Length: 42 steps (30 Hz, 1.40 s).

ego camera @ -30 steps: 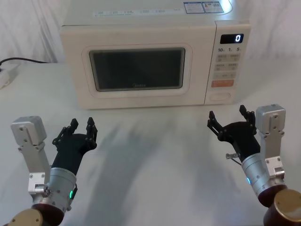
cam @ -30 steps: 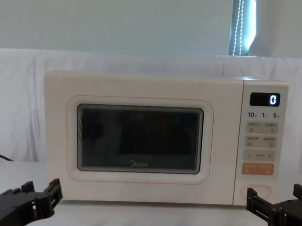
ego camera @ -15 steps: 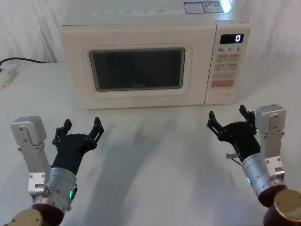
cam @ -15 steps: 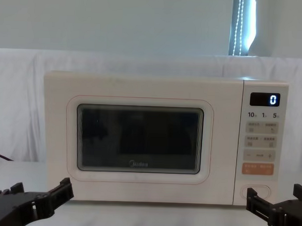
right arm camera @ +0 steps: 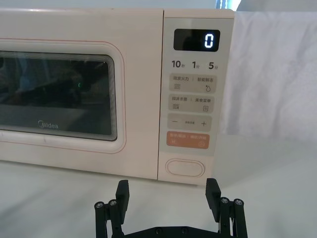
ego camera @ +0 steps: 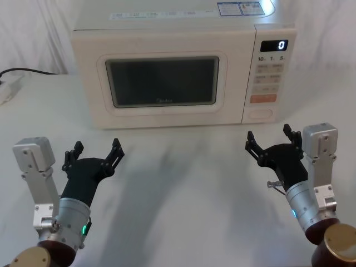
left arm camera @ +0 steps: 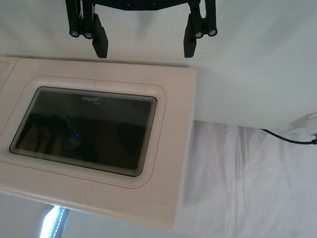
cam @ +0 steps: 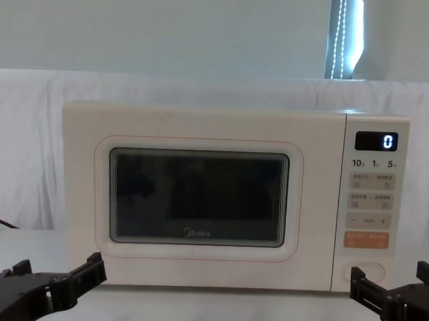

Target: Press the button to open the microwave door with one hand; close the microwave door with the other hand.

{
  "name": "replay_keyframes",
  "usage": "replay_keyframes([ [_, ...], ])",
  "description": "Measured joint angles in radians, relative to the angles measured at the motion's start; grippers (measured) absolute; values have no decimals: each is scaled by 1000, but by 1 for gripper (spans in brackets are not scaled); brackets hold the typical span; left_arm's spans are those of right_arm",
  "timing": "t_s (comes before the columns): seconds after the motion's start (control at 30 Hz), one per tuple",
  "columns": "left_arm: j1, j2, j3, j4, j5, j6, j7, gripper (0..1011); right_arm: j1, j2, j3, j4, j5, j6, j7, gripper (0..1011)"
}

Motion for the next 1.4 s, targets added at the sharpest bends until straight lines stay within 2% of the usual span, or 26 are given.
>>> replay_keyframes([
  [1.4, 0, 0, 0, 0, 0, 0, 0, 1001, 0, 0, 0, 0, 0, 0, 0, 1002],
])
